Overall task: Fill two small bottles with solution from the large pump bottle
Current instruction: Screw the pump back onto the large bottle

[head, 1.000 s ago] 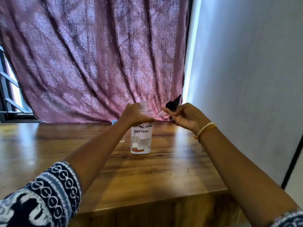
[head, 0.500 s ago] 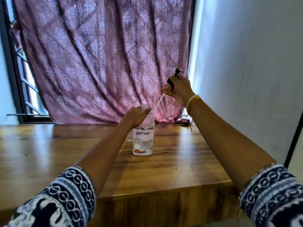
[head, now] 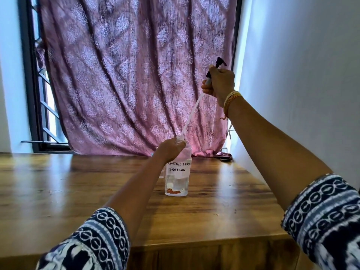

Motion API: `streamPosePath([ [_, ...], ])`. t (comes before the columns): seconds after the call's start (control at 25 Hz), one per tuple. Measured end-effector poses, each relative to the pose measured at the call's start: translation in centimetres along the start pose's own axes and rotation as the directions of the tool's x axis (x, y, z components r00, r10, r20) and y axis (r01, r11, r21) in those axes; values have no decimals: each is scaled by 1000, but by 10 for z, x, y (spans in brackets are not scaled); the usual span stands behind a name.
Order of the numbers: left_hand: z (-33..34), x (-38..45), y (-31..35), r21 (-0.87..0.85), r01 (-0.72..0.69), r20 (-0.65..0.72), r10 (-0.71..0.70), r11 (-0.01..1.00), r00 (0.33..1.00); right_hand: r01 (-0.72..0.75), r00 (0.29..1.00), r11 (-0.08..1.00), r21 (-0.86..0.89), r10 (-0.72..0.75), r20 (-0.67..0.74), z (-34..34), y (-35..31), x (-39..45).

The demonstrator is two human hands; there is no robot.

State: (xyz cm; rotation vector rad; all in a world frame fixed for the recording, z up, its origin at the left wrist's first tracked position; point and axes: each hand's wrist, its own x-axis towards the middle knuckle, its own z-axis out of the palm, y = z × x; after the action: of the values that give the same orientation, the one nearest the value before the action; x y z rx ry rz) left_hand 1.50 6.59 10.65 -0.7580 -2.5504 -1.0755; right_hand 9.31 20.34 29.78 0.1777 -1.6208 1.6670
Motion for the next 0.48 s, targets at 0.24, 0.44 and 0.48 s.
streamPosePath([
  [0.24,0,-2,2,-36,21,-20,-22,999,1000,-10,998,999,-43,13,54,7,18,-8],
  [0.44,0,-3,2,-68,67,-12,-68,995,998,-68,963,973,-222,121,239,8,56,-33],
  [0.48,1,-5,3,-68,56,-23,-58,996,998,-57,948,953,-297,145,285,7,66,-40],
])
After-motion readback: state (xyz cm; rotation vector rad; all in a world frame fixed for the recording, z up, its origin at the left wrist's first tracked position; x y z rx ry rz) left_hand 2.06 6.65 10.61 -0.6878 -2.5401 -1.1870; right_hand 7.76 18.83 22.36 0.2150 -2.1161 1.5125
